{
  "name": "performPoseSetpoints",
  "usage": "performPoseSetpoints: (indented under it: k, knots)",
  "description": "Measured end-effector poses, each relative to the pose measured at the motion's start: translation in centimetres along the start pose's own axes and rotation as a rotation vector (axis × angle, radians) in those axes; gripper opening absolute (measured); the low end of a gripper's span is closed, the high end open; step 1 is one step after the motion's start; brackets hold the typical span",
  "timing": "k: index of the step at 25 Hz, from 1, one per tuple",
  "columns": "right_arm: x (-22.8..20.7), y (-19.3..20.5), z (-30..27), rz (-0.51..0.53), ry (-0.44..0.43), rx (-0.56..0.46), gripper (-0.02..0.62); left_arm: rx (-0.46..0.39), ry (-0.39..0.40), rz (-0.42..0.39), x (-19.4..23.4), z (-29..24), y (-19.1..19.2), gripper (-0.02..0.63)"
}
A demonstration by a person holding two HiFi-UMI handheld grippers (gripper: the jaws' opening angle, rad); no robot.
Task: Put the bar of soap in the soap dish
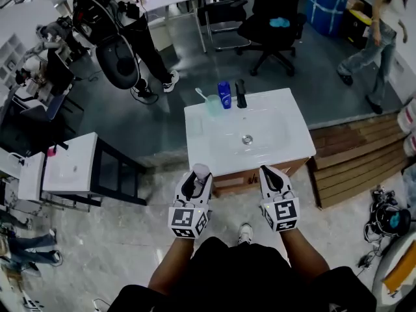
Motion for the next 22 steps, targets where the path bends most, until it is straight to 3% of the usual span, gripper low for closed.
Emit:
performPoseSetpoints:
  k: [8, 15, 22]
  knots:
    - [-0.9, -0.7, -3.2, -0.02, -0.03, -0.055, 0.015, 0.008, -0.042, -0.007, 1.4, -1.9, 0.2, 0.199]
    - [-1.4, -0.3, -7.7, 0.009, -0.035, -0.034, 0.015, -0.012, -0.056, 0.022, 4.5, -5.0, 0.1, 0.199]
    - [-3.0, -0.3, -14.0, -0.127, -0.002, -0.016, 0.015, -0.012, -0.053, 0.044, 8.9, -9.0, -0.4, 0.199]
Point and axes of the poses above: the fingertips, and each gripper's own axes: z backward along the fingers, x to its left, y out of its underside, the point moved 4 cm from there along z, backward along the fingers, and after that the axes turned 3 degrees about -x, right-handed, at the moved point
